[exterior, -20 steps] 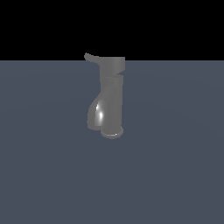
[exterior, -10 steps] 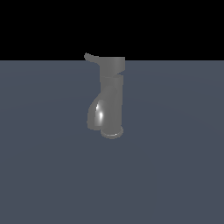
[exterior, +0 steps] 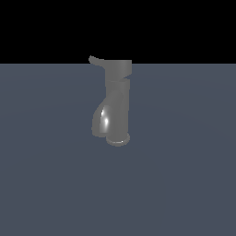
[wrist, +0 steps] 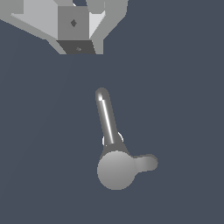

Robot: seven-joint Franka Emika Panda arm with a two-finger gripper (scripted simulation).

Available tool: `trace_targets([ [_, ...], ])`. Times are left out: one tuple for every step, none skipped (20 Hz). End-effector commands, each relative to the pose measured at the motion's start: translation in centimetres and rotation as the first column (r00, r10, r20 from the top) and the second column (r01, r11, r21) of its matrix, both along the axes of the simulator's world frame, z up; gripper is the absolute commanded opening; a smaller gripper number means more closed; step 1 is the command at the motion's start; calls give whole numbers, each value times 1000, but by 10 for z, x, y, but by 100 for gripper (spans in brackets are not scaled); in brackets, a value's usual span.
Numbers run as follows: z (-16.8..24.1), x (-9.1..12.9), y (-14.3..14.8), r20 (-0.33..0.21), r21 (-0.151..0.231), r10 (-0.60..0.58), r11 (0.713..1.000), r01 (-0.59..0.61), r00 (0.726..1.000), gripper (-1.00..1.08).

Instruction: Turn on the faucet by rotating a designated handle.

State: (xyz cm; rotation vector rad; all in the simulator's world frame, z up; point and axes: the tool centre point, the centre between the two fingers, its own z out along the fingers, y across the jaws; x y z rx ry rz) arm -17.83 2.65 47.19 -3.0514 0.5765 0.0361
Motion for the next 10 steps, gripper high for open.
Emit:
trace_targets([
  [-4,12,1,-2,0,-64,998,64,998,-100],
  [-6,17,2,-3,0,-88,996,88,996,-100],
  [-8,22,2,-4,0,-113,994,113,994,-100],
  [-9,27,3,-5,0,-138,990,138,990,-100],
  [-11,31,3,-5,0,-163,987,163,987,-100],
  [-13,36,4,-6,-1,-187,982,187,982,-100],
  [-15,41,4,-7,-1,-212,977,212,977,-100],
  [-18,45,5,-8,-2,-236,972,236,972,-100],
  [-20,50,5,-9,-2,-260,966,260,965,-100],
  [-22,55,6,-9,-3,-284,959,284,959,-100],
])
